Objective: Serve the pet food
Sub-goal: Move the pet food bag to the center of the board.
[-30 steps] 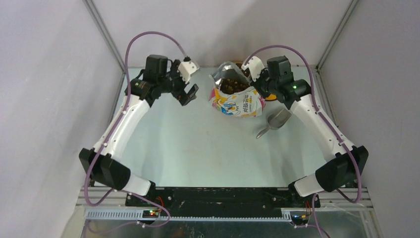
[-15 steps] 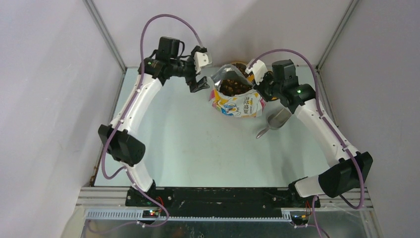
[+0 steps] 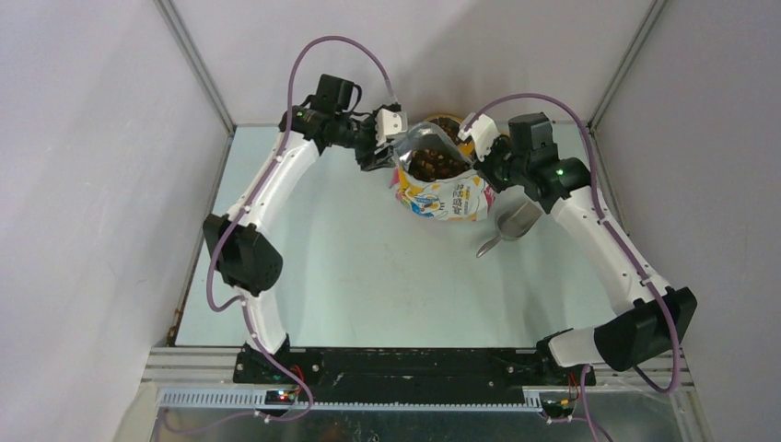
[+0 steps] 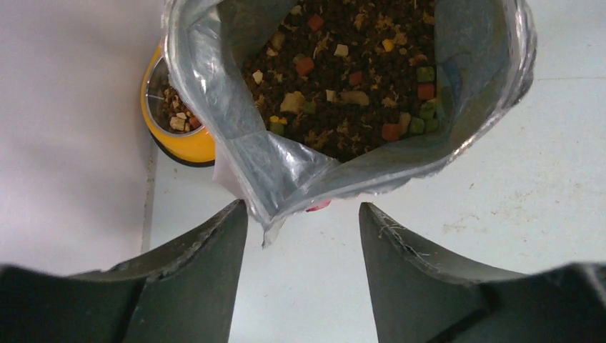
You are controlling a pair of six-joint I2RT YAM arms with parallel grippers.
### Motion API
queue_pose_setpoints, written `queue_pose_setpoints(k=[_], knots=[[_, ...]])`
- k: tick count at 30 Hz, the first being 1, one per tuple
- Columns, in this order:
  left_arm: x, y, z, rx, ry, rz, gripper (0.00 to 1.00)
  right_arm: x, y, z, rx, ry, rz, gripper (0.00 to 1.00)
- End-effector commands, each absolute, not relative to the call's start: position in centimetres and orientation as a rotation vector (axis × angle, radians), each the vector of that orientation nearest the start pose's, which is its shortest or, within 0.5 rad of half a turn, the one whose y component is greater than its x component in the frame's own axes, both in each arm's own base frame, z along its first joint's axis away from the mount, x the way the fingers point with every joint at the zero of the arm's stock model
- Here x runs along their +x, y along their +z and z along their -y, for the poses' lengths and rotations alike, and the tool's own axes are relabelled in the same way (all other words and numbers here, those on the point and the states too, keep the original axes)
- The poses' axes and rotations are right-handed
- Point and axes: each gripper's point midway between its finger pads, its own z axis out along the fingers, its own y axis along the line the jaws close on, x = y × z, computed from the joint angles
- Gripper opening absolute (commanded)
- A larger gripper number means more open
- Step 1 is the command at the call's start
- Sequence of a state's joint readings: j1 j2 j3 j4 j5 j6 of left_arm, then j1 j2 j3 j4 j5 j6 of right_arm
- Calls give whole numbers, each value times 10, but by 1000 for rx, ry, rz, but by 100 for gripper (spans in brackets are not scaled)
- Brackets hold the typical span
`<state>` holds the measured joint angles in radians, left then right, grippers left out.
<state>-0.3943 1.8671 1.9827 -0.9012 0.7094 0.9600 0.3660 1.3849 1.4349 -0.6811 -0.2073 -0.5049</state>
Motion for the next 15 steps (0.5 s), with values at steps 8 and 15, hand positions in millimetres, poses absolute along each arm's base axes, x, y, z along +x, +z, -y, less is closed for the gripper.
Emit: queue_pose_setpoints(k=[8,15], knots=[[409,272,287,1712,-475,-1401,30,358,352,-151,-945,114,-1686,0],[398,276,275,1679,-459,-1477,0,363,353,-146,-937,96,-1689,0]])
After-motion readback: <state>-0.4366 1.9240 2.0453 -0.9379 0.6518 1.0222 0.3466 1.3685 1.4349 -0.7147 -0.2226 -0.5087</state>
